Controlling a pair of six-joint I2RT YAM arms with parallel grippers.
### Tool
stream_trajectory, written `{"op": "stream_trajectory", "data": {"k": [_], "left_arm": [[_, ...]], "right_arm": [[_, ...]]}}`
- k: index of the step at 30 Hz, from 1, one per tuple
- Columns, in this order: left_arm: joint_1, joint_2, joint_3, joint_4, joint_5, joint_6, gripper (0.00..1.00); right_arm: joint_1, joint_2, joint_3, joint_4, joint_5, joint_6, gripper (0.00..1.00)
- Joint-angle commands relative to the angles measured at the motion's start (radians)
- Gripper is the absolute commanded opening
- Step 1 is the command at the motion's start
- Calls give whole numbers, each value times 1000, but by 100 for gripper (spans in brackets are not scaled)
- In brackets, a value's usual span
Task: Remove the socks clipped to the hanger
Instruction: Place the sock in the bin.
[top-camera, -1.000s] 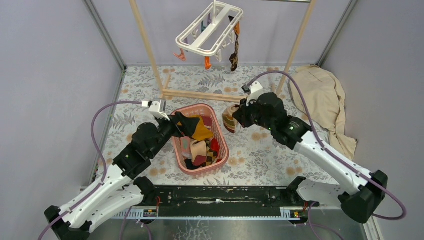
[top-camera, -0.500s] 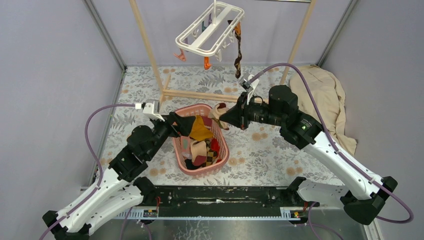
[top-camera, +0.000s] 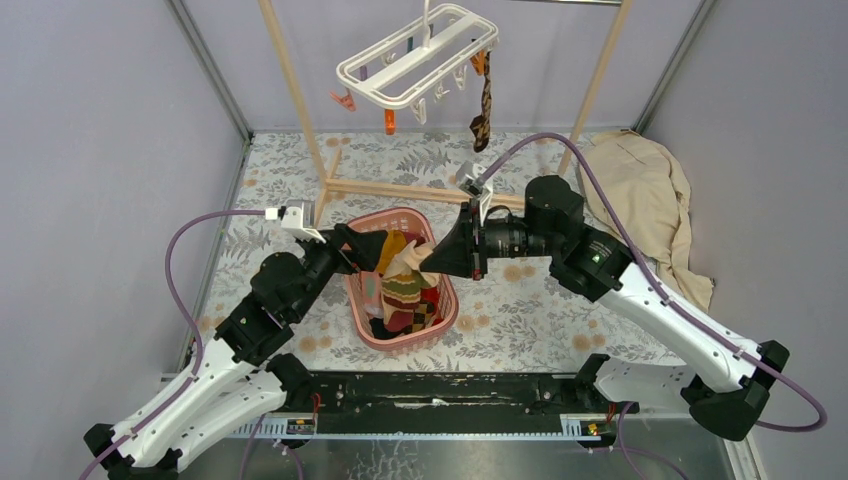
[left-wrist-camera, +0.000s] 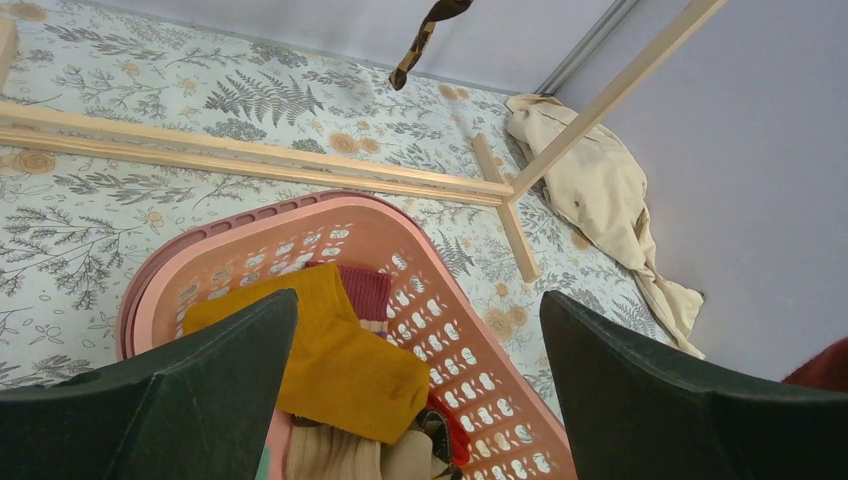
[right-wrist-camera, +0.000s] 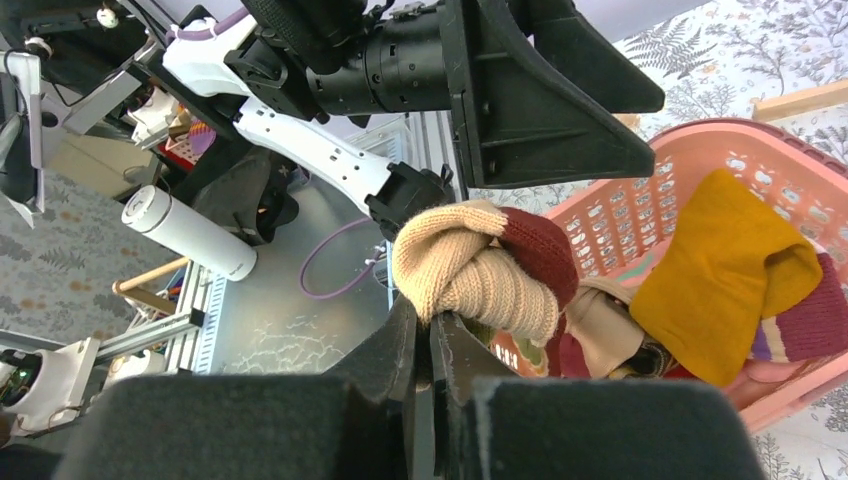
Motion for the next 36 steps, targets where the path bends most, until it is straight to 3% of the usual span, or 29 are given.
{"op": "stream_trajectory", "data": {"k": [1,11,14,17,19,36], "left_arm": [[-7,-2,6,24,-28,6,99],[-6,13,-4,35,-29,-4,99],[-5,34,-8,47,-23,-5,99],[-5,64,-10,56,-20,-4,99],[-5,85,-7,57,-14,-2,99],[-16,258,68,-34,62,39,99]], "right_arm": [[24,31,-8,52,-5,-2,2],[37,210,-83,-13,309,-84,4],[58,297,-58,-35,370,-123,19],[71,345,-37,-51,410,-141,47],[71,334,-33,-47,429,-143,53],[70,100,-20,-88,604,-162,65]]}}
